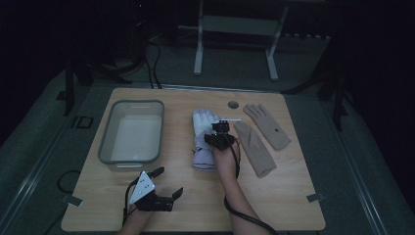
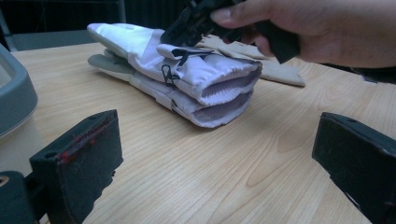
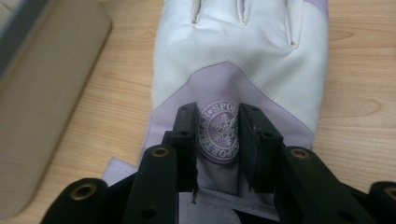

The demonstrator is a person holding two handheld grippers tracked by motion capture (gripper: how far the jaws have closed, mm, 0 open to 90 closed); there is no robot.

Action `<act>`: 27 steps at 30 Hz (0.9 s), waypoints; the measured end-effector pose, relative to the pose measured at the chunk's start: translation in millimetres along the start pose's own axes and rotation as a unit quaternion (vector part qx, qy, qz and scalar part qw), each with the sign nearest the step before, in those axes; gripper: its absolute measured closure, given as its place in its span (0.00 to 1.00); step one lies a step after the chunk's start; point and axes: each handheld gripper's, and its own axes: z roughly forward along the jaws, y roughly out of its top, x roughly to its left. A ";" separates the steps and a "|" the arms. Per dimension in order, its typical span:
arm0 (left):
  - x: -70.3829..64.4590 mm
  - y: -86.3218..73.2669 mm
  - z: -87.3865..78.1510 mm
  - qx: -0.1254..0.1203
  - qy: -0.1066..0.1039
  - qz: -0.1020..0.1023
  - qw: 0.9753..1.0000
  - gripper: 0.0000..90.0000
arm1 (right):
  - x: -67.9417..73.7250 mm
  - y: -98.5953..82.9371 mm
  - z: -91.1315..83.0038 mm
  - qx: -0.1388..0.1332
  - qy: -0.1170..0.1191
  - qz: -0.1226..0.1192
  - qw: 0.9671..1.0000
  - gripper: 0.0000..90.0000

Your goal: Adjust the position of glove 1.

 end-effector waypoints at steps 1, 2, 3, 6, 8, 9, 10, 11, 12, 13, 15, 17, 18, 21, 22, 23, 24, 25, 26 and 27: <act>0.0 0.0 0.0 0.000 0.000 0.000 1.000 0.02 | 0.6 -0.5 1.9 0.001 -0.001 -0.004 1.000 0.75; 0.0 0.0 0.0 0.000 0.000 0.000 1.000 0.02 | 0.7 -0.9 3.6 0.003 -0.001 -0.008 1.000 0.74; 0.1 0.1 0.0 0.001 0.000 0.000 1.000 0.02 | 0.0 -1.6 6.2 0.009 0.001 -0.011 1.000 0.73; 0.2 0.2 0.2 0.002 0.001 -0.002 1.000 0.02 | -2.6 -2.3 6.6 0.007 0.006 -0.005 1.000 0.71; 0.1 0.2 0.3 0.003 0.001 -0.001 1.000 0.02 | -2.6 -2.6 6.9 0.006 0.007 -0.009 1.000 0.67; -0.2 0.2 0.4 0.003 0.001 -0.001 1.000 0.02 | -1.9 -2.2 5.9 0.006 0.007 -0.011 1.000 0.64; -0.2 0.3 0.4 0.004 0.001 0.000 1.000 0.02 | -1.4 -1.3 4.5 0.006 0.007 -0.016 1.000 0.60; -0.3 0.3 0.4 0.004 0.000 0.001 1.000 0.02 | -0.1 1.1 1.1 0.012 0.005 -0.027 1.000 0.53; -0.6 0.3 0.5 0.004 0.001 0.002 1.000 0.02 | 0.3 2.4 -0.8 0.015 0.008 -0.030 0.999 0.50; -0.9 0.4 0.6 0.005 0.001 0.003 1.000 0.02 | 0.1 3.6 -2.9 0.018 0.014 -0.032 0.999 0.46; -1.0 0.7 1.3 0.009 0.002 0.005 1.000 0.02 | -0.3 4.6 -5.2 0.019 0.021 -0.031 0.999 0.42; -0.6 0.8 1.3 0.010 0.003 0.003 1.000 0.02 | -2.0 6.9 -14.6 0.008 0.028 -0.040 0.999 0.30; -0.1 0.8 1.3 0.009 0.004 -0.002 1.000 0.02 | -3.3 7.5 -17.8 0.006 0.038 -0.047 0.998 0.27; 0.4 0.8 1.4 0.009 0.006 -0.006 1.000 0.02 | -7.6 9.0 -28.8 -0.011 0.064 -0.064 0.996 0.20; 0.4 0.8 1.4 0.009 0.006 -0.006 1.000 0.02 | -9.6 9.4 -32.9 -0.014 0.069 -0.066 0.995 0.17; 0.7 0.8 1.4 0.009 0.007 -0.006 1.000 0.02 | -11.9 9.6 -37.3 -0.023 0.073 -0.067 0.995 0.16; 0.7 0.5 1.2 0.004 0.007 -0.003 1.000 0.02 | -11.9 9.6 -37.3 -0.023 0.073 -0.067 0.995 0.16; -0.2 0.0 0.6 -0.007 0.015 0.004 1.000 0.02 | -17.5 9.7 -47.8 -0.037 0.106 -0.077 0.991 0.17; -0.8 0.0 -0.4 -0.009 0.023 0.013 1.000 0.02 | -17.5 9.7 -47.8 -0.037 0.106 -0.077 0.991 0.17; -1.3 0.6 -1.0 -0.007 0.021 0.012 1.000 0.02 | -20.4 9.2 -53.3 -0.042 0.126 -0.073 0.989 0.18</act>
